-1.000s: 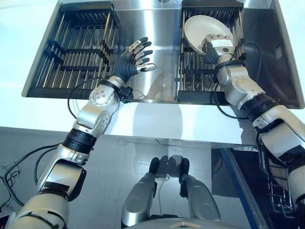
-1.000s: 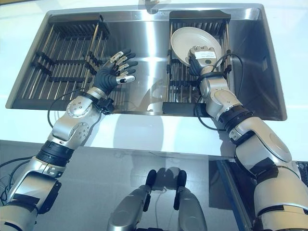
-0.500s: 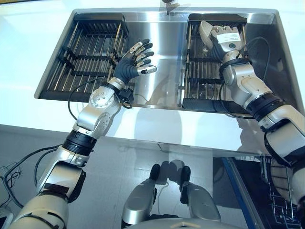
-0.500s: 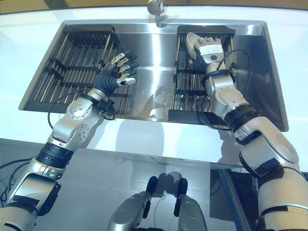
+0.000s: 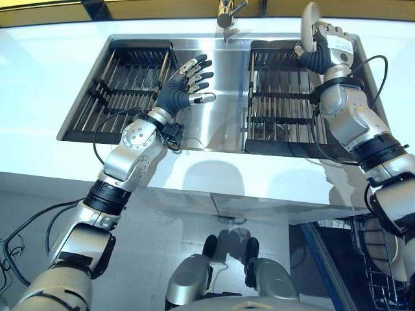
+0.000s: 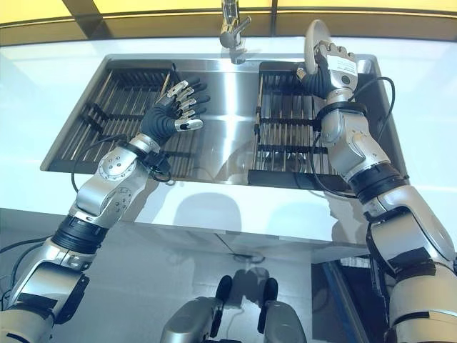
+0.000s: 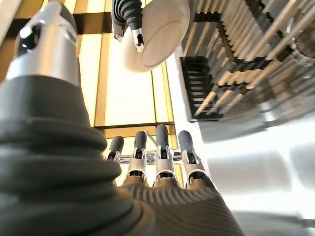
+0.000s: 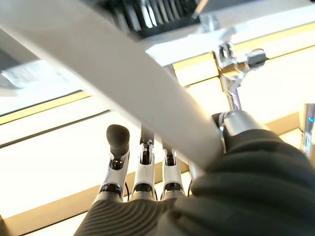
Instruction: Take plates into dishwasher
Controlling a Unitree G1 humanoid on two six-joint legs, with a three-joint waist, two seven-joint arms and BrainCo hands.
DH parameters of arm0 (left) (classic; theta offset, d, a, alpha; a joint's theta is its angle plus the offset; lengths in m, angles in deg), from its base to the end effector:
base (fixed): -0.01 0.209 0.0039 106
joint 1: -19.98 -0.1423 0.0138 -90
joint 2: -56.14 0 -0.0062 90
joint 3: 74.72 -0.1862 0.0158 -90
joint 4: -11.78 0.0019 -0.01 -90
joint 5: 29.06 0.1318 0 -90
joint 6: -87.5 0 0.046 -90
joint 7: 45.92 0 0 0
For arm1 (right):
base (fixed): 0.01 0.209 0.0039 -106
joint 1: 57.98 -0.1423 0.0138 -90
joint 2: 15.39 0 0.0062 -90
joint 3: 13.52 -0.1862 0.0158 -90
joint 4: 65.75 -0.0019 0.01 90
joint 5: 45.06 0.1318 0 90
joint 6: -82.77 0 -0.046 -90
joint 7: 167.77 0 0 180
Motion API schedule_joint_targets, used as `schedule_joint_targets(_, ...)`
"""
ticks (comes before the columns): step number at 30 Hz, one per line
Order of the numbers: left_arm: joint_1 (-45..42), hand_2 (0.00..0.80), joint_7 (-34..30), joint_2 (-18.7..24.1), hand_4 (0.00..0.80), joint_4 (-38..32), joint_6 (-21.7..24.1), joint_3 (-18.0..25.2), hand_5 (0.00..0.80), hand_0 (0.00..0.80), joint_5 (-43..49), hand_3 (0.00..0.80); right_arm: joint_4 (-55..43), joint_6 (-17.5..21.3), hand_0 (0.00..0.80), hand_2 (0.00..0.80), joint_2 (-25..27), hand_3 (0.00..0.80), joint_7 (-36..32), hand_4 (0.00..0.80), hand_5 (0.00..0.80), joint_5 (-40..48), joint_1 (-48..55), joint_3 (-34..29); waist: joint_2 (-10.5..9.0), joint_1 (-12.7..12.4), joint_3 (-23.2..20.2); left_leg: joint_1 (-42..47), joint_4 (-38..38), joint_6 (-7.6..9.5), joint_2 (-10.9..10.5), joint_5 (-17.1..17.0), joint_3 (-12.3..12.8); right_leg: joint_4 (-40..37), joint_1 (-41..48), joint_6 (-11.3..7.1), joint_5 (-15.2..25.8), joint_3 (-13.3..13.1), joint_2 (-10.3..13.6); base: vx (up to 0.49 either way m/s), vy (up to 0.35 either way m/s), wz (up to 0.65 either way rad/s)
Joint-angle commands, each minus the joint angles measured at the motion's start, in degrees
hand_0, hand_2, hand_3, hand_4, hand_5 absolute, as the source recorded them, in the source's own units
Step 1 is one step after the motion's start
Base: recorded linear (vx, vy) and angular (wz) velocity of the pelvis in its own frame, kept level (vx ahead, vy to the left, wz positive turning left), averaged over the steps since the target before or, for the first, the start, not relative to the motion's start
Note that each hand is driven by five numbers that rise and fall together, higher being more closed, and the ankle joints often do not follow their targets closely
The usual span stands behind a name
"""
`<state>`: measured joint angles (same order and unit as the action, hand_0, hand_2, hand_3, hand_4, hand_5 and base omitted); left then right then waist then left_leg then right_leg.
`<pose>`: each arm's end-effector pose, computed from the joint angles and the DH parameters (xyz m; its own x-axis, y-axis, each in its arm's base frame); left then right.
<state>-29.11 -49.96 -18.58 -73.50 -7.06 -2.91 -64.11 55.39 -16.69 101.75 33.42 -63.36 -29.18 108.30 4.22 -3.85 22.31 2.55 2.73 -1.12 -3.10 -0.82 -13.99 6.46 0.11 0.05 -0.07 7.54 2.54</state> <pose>0.2949 0.1569 0.1939 0.8229 -0.4706 0.3184 0.4432 0.8823 0.1584 0.3396 -0.2097 0.2398 0.8366 -0.0132 0.5476 0.5283 0.2838 -0.8002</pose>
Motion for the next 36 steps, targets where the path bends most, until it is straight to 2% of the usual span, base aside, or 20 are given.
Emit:
schedule_joint_targets(1,-5.30,0.000,-0.71,-0.88,0.000,-1.92,1.06,2.98,0.000,0.000,0.78,0.000,-2.28,3.72,0.800,0.800,0.99,0.800,0.18,0.800,0.800,3.36,2.90,-2.17,-4.04,0.34,-10.60,3.17,1.17,3.28,-1.98,7.64,3.16,3.20,5.10,-1.72,-8.67,-5.38,-0.32,0.038,-0.005,-0.04)
schedule_joint_targets(7,-5.15,0.000,-0.94,-1.67,0.000,-0.63,0.62,3.01,0.000,0.000,0.75,0.000,-6.62,5.94,0.800,0.800,-0.41,0.800,-2.43,0.800,0.800,10.26,4.97,-5.72,-4.56,1.26,-12.91,5.60,-0.89,3.23,-1.38,7.68,4.30,-0.14,7.54,-1.90,-7.34,-6.47,-0.84,-0.007,0.004,-0.12)
schedule_joint_targets(12,-5.08,0.000,-0.61,-2.32,0.000,0.87,0.62,3.35,0.000,0.000,-0.71,0.000,-9.55,9.12,0.800,0.800,-1.45,0.800,-5.40,0.800,0.800,20.04,6.64,-9.49,-5.00,2.31,-14.36,6.74,-2.28,3.14,-0.94,7.53,5.70,-2.72,8.76,-2.10,-6.05,-7.56,-1.23,-0.062,0.013,-0.17)
schedule_joint_targets(18,-4.25,0.000,-0.39,-3.25,0.000,2.96,1.24,3.03,0.000,0.000,-0.18,0.000,-11.58,8.45,0.800,0.800,-0.87,0.800,-9.36,0.800,0.800,23.86,6.39,-12.45,-5.52,3.67,-16.19,7.51,-4.12,2.99,-0.43,6.88,7.46,-5.34,9.46,-2.32,-4.48,-8.99,-1.73,-0.074,0.005,-0.20)
schedule_joint_targets(28,-3.66,0.000,-0.16,-1.41,0.000,5.23,1.91,2.69,0.000,0.000,-0.93,0.000,-14.93,5.83,0.800,0.800,9.63,0.800,-17.28,0.800,0.800,23.44,9.12,-15.74,-5.94,7.58,-18.67,7.90,-7.73,2.81,0.66,5.01,11.01,-8.37,8.80,-3.05,-1.59,-11.40,-2.37,-0.077,-0.006,-0.20)
schedule_joint_targets(33,-5.95,0.000,0.32,-1.05,0.000,5.58,2.16,4.61,0.000,0.000,-0.69,0.000,-18.52,5.37,0.800,0.800,13.82,0.800,-19.35,0.800,0.800,20.85,16.49,-22.10,-6.01,9.80,-18.59,8.48,-7.73,3.19,1.11,5.36,13.60,-8.52,8.37,-3.39,-1.10,-13.13,-2.55,-0.030,-0.004,-0.22)
schedule_joint_targets(36,-7.36,0.000,0.59,-1.12,0.000,5.71,2.65,6.20,0.000,0.000,-0.94,0.000,-20.19,6.45,0.800,0.800,15.36,0.800,-19.87,0.800,0.800,19.39,22.89,-27.70,-5.91,11.19,-18.42,8.66,-7.73,3.45,1.28,5.67,14.90,-9.31,8.25,-3.48,-0.47,-14.24,-2.73,-0.033,0.004,-0.22)
